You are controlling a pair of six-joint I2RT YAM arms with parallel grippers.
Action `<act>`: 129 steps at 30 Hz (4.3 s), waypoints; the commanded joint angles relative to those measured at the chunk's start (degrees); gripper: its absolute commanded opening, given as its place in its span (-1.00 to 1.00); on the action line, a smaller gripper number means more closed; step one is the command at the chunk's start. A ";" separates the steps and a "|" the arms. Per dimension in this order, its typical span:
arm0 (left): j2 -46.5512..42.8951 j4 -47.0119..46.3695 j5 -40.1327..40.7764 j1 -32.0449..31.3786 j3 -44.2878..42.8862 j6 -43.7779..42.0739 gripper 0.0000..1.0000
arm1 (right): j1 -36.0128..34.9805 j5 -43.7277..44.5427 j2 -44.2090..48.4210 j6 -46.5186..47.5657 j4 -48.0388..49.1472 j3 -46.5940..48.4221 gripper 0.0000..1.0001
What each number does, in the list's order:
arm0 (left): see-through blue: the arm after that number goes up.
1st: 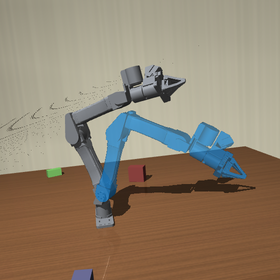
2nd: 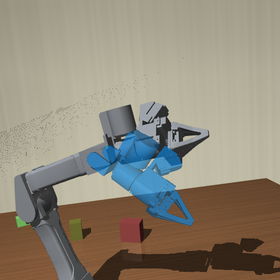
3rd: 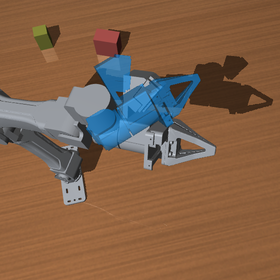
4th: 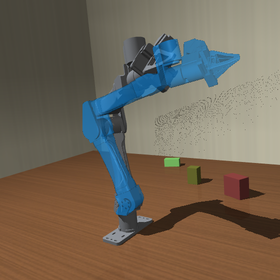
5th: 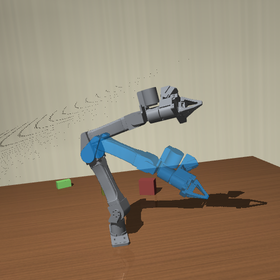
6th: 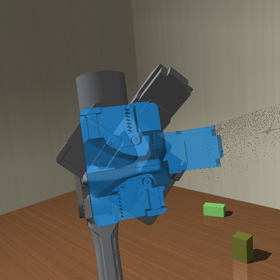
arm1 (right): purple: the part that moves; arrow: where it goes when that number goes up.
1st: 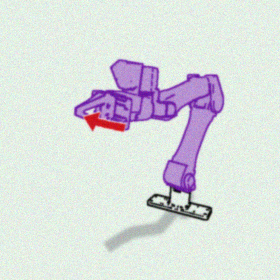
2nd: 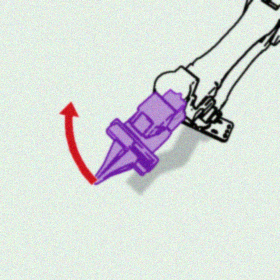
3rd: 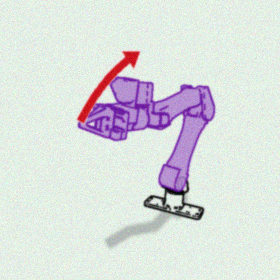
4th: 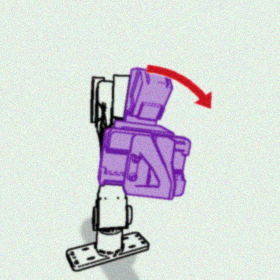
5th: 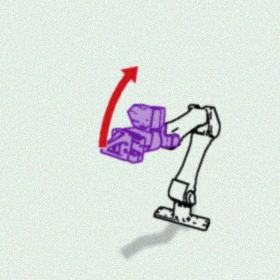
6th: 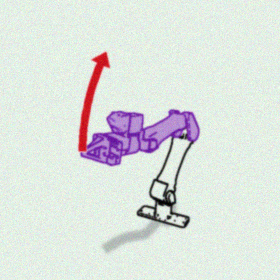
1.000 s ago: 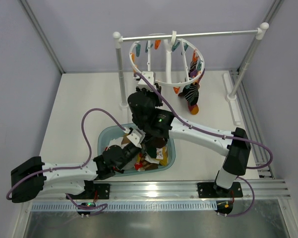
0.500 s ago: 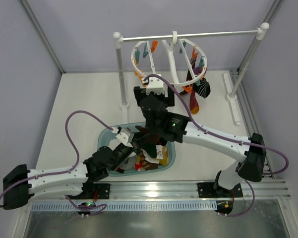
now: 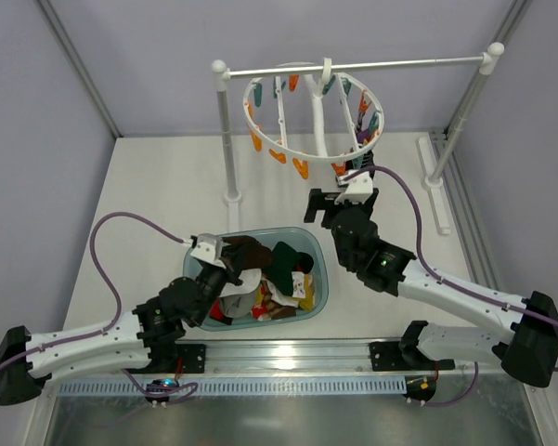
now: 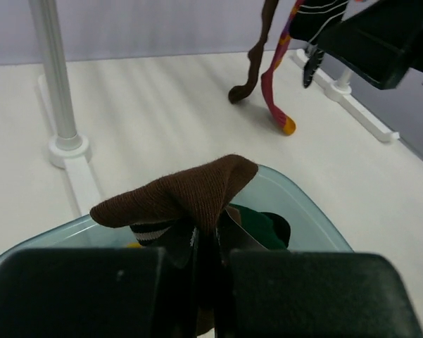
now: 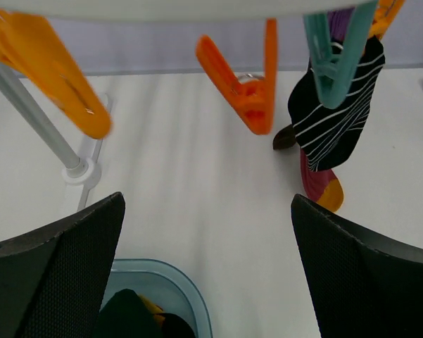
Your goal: Remove the socks clipped to the hanger
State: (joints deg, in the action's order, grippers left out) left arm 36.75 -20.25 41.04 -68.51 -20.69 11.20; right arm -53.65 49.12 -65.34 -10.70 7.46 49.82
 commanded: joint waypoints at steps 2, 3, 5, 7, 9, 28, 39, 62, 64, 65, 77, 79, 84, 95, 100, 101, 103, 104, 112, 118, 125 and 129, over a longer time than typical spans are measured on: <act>4.02 1.62 7.38 -0.04 -0.67 1.89 -1.00 | 2.05 -4.73 5.57 -4.15 9.93 -8.57 0.99; 6.73 1.70 8.09 0.04 -0.76 2.94 -1.00 | 2.49 -5.09 7.58 -4.33 10.46 -9.91 0.99; 9.03 1.79 11.25 0.04 -0.58 4.61 -1.00 | 3.72 -6.49 9.78 -5.38 12.22 -14.02 0.99; 11.57 1.53 13.01 -0.04 0.29 7.51 -1.00 | 5.92 -7.72 13.11 -6.26 13.10 -16.41 0.99; 12.99 1.27 13.10 0.04 1.17 10.06 -1.00 | 7.76 -9.39 15.32 -7.23 13.19 -19.32 0.99; 34.00 4.07 18.20 -1.18 -4.10 21.67 0.99 | 15.50 -14.84 23.59 -8.64 12.49 -26.09 0.99; 23.63 7.95 21.37 -4.09 -5.76 16.84 0.99 | 16.73 -15.73 26.14 -8.55 12.57 -27.76 0.99; 59.74 -40.19 -40.14 12.69 -26.95 2.76 0.99 | 43.62 -33.74 19.11 -17.95 34.80 -39.79 0.99; 63.16 -46.69 -45.94 15.76 -27.74 6.44 0.99 | 46.08 -36.80 19.02 -19.97 36.64 -40.76 0.99; 66.14 -52.81 -46.57 16.47 -27.91 8.64 0.99 | 48.61 -37.60 19.02 -20.58 37.18 -41.81 0.99; 84.53 -68.34 -44.90 20.70 -39.94 18.42 0.99 | 52.94 -41.65 20.34 -21.47 39.38 -44.20 0.99; 86.12 -68.34 -44.03 20.70 -41.18 19.12 0.99 | 52.94 -41.83 20.34 -21.38 39.47 -44.29 0.99; 88.49 -68.34 -42.01 20.70 -44.79 20.26 0.99 | 52.94 -42.00 19.90 -21.38 39.99 -44.55 0.99; 91.30 -68.34 -42.09 20.61 -49.01 24.30 0.26 | 52.94 -43.23 16.74 -21.38 41.93 -44.02 0.99; 90.78 -68.34 -43.06 20.61 -48.75 25.01 -0.55 | 52.86 -44.46 16.74 -19.72 42.63 -44.37 0.99; 90.78 -68.34 -43.14 20.61 -48.66 25.18 -0.64 | 52.94 -45.07 16.82 -19.45 43.07 -44.55 0.99; 90.60 -68.34 -43.23 20.52 -48.57 25.27 -0.94 | 52.94 -45.78 16.83 -19.01 43.42 -44.55 0.99; 90.43 -68.34 -43.15 20.52 -48.31 25.36 -0.99 | 52.94 -46.04 16.74 -18.57 43.69 -44.55 0.99; 85.34 -68.34 -43.23 20.17 -41.47 24.48 -1.00 | 52.94 -50.33 13.93 -17.78 46.41 -44.11 0.99; 81.29 -68.43 -43.32 19.82 -35.22 23.52 -0.99 | 52.86 -54.40 14.62 -16.82 51.60 -45.78 0.99; 78.04 -68.34 -45.34 19.38 -31.52 22.29 -1.00 | 45.84 -50.20 17.09 -10.41 44.76 -41.65 1.00; 76.98 -68.34 -46.57 19.47 -30.03 22.20 -1.00 | 36.63 -42.80 18.67 -4.60 40.01 -37.18 0.99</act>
State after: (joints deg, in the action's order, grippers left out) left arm 116.44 -74.70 -3.75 -48.80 -51.81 34.79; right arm -12.53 0.01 -48.16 -21.82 48.27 7.64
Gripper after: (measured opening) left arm 0.003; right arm 0.996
